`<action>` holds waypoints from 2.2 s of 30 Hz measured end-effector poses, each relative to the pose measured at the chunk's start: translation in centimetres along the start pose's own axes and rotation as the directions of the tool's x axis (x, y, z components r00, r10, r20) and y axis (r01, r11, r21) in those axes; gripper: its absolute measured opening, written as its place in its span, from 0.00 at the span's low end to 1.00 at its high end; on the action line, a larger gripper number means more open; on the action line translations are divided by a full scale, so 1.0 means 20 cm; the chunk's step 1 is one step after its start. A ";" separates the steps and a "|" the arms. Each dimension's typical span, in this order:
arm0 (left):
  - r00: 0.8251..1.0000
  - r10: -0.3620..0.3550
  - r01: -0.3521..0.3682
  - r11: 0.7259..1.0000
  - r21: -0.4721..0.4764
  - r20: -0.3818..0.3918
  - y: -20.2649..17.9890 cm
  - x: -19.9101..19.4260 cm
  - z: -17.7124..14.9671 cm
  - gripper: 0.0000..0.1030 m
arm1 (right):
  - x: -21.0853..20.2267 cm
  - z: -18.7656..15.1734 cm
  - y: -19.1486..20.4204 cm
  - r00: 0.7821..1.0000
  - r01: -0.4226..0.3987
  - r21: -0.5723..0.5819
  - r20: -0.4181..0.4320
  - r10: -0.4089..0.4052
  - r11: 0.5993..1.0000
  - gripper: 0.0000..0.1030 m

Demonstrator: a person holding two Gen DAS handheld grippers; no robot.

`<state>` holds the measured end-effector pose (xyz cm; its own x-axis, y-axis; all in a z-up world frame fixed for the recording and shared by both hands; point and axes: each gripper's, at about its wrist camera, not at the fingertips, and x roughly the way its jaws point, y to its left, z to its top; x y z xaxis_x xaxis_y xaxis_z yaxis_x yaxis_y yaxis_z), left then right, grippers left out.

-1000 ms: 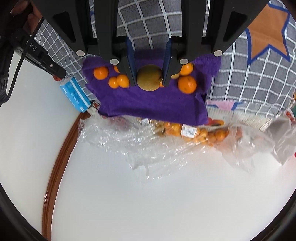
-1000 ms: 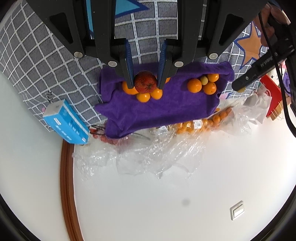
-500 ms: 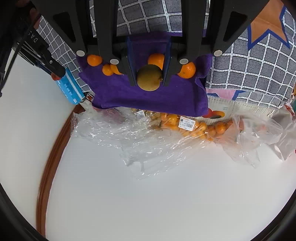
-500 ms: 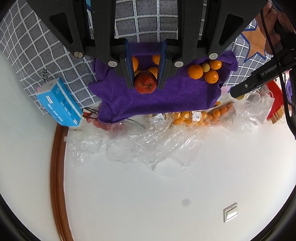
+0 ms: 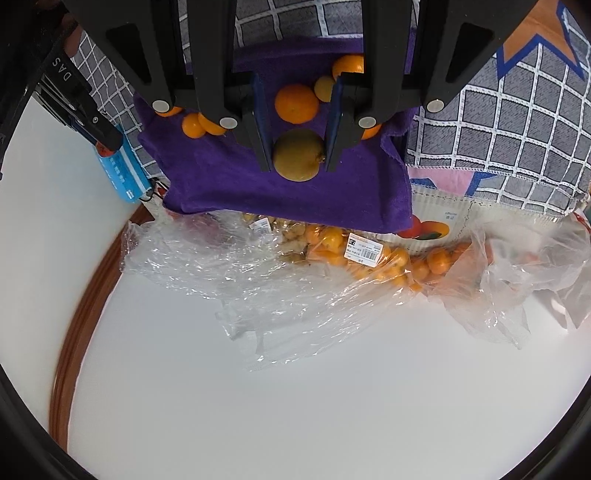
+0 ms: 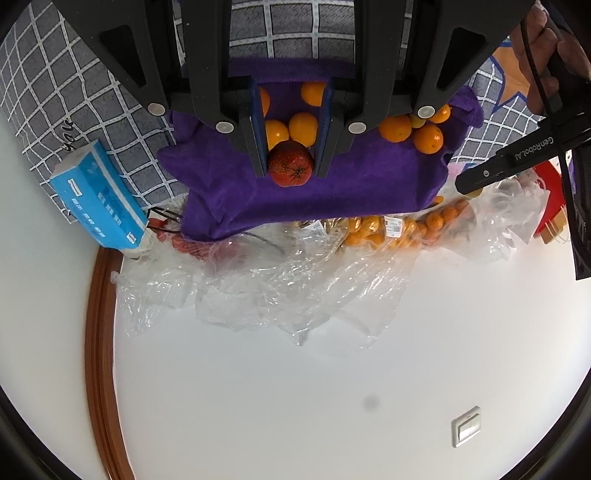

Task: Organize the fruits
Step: 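Carry the red and yellow-green fruits over the purple towel with both grippers, then lower both fruits onto the towel and open both grippers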

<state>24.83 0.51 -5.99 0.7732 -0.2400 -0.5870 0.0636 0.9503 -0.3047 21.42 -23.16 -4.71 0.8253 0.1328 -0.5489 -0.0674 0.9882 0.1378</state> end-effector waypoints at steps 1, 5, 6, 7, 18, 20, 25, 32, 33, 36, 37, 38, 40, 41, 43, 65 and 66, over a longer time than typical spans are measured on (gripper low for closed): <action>1.000 0.001 -0.001 1.000 -0.003 -0.002 0.01 0.01 0.01 0.25 | 0.01 0.00 0.00 1.000 0.003 -0.001 0.000 -0.003 1.000 0.24; 1.000 0.008 -0.008 1.000 -0.007 -0.006 0.03 0.05 0.04 0.25 | 0.07 0.02 -0.01 1.000 0.013 -0.009 0.001 -0.013 1.000 0.24; 1.000 0.009 -0.009 1.000 -0.017 -0.006 0.05 0.06 0.06 0.25 | 0.08 0.03 -0.01 1.000 0.015 -0.010 0.001 -0.015 1.000 0.24; 1.000 0.009 -0.010 1.000 -0.023 -0.006 0.06 0.07 0.06 0.25 | 0.09 0.04 -0.02 1.000 0.017 -0.008 0.002 -0.017 1.000 0.24; 0.997 0.036 -0.041 0.996 -0.084 -0.061 0.21 0.20 0.09 0.25 | 0.22 0.04 -0.11 0.999 0.048 -0.013 -0.009 -0.048 0.999 0.24; 0.996 0.036 -0.041 0.997 -0.065 -0.083 0.18 0.25 0.08 0.25 | 0.26 0.03 -0.12 0.999 0.050 -0.013 -0.019 -0.051 0.999 0.24; 0.991 0.035 -0.039 0.999 -0.025 -0.125 0.11 0.36 0.08 0.25 | 0.37 0.01 -0.15 0.998 0.036 -0.006 -0.056 -0.037 0.999 0.24; 0.981 0.062 -0.060 0.998 0.016 -0.187 0.07 0.49 0.06 0.25 | 0.49 -0.03 -0.17 0.995 0.041 -0.026 -0.089 -0.043 0.999 0.24; 0.979 0.067 -0.064 0.998 0.022 -0.193 0.07 0.50 0.05 0.25 | 0.51 -0.04 -0.17 0.995 0.039 -0.025 -0.094 -0.042 0.999 0.24; 0.976 0.086 -0.079 0.996 0.043 -0.202 0.06 0.52 0.05 0.25 | 0.55 -0.05 -0.18 0.993 0.041 -0.025 -0.110 -0.043 0.999 0.24; 0.975 0.089 -0.081 0.996 0.047 -0.204 0.06 0.53 0.05 0.25 | 0.56 -0.05 -0.18 0.992 0.044 -0.029 -0.115 -0.047 0.999 0.24; 0.974 0.094 -0.084 0.995 0.053 -0.207 0.05 0.54 0.05 0.25 | 0.57 -0.05 -0.18 0.992 0.047 -0.032 -0.119 -0.050 0.998 0.24; 0.972 0.098 -0.087 0.994 0.059 -0.216 0.05 0.55 0.05 0.25 | 0.59 -0.04 -0.17 0.991 0.048 -0.036 -0.126 -0.052 0.998 0.24; 0.970 0.099 -0.088 0.994 0.060 -0.222 0.05 0.56 0.05 0.25 | 0.60 -0.04 -0.17 0.990 0.050 -0.039 -0.131 -0.055 0.998 0.24; 0.969 0.099 -0.087 0.994 0.063 -0.227 0.05 0.57 0.05 0.25 | 0.62 -0.04 -0.17 0.989 0.055 -0.045 -0.137 -0.061 0.997 0.24; 0.960 0.119 -0.090 0.988 0.122 -0.253 0.02 0.61 0.01 0.30 | 0.69 -0.09 -0.15 0.977 0.092 -0.049 -0.191 -0.099 0.995 0.31; 0.960 0.114 -0.085 0.989 0.122 -0.256 0.02 0.60 0.01 0.34 | 0.69 -0.09 -0.16 0.977 0.090 -0.038 -0.191 -0.096 0.995 0.33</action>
<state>34.29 -1.97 -13.09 0.5876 -0.1727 -0.7905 0.0745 0.9844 -0.1597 32.04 -24.38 -14.17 0.7056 0.0499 -0.7069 -0.0140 0.9983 0.0565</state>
